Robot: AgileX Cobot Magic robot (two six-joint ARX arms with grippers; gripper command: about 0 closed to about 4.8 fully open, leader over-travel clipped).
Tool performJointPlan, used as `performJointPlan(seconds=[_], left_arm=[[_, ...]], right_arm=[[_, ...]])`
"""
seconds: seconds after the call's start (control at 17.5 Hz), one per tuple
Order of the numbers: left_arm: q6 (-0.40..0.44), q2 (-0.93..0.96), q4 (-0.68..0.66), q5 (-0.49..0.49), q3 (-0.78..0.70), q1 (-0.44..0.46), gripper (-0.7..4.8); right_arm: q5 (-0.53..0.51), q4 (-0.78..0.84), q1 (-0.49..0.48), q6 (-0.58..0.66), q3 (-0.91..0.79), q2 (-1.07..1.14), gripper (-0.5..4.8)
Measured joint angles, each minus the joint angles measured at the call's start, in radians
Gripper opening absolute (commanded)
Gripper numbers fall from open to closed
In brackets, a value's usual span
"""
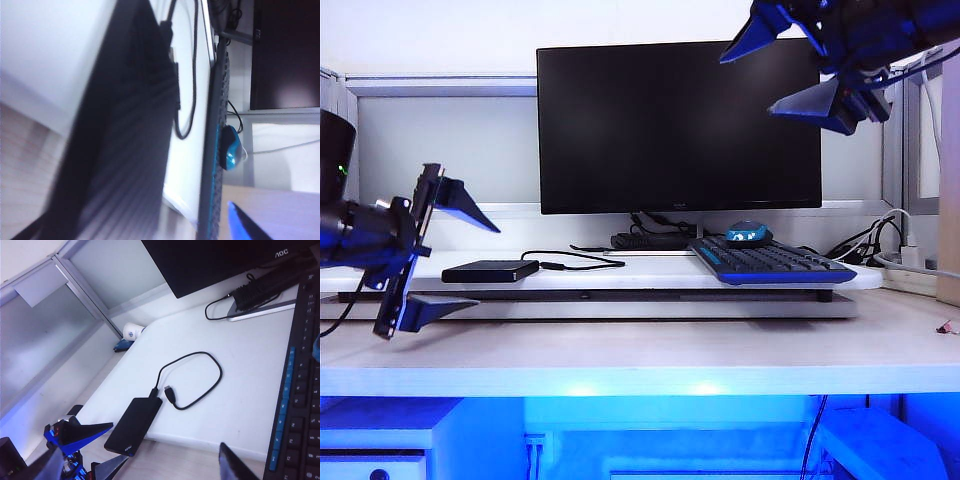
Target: Unplug the data cable of the portable hard drive.
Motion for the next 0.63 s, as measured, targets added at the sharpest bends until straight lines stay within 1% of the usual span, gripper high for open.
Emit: performJointPlan(seconds=[0.06, 0.11, 0.23, 0.29, 0.46, 0.57, 0.63], left_arm=[[0.000, 0.003, -0.001, -0.008, 0.000, 0.000, 4.36], [0.000, 0.006, -0.005, -0.026, 0.000, 0.000, 3.58], [0.016, 0.006, -0.008, -0.058, 0.001, 0.000, 2.71], [0.022, 0.006, -0.009, -0.086, 0.008, 0.000, 2.71], [0.041, 0.029, -0.030, -0.103, 0.013, 0.000, 2.71], [0.042, 0.060, -0.007, -0.100, 0.041, -0.007, 1.26], [0.040, 0.069, 0.015, -0.095, 0.056, -0.011, 1.02]], right_arm=[[0.000, 0.000, 0.000, 0.000, 0.000, 0.002, 4.00], [0.000, 0.001, 0.000, 0.000, 0.000, 0.004, 4.00], [0.000, 0.002, 0.000, 0.000, 0.000, 0.004, 4.00], [0.000, 0.002, 0.000, 0.000, 0.000, 0.004, 4.00], [0.000, 0.006, 0.000, 0.000, 0.000, 0.016, 4.00], [-0.001, 0.006, 0.001, 0.000, 0.002, 0.035, 4.00], [-0.001, 0.005, 0.001, 0.000, 0.022, 0.050, 4.00]])
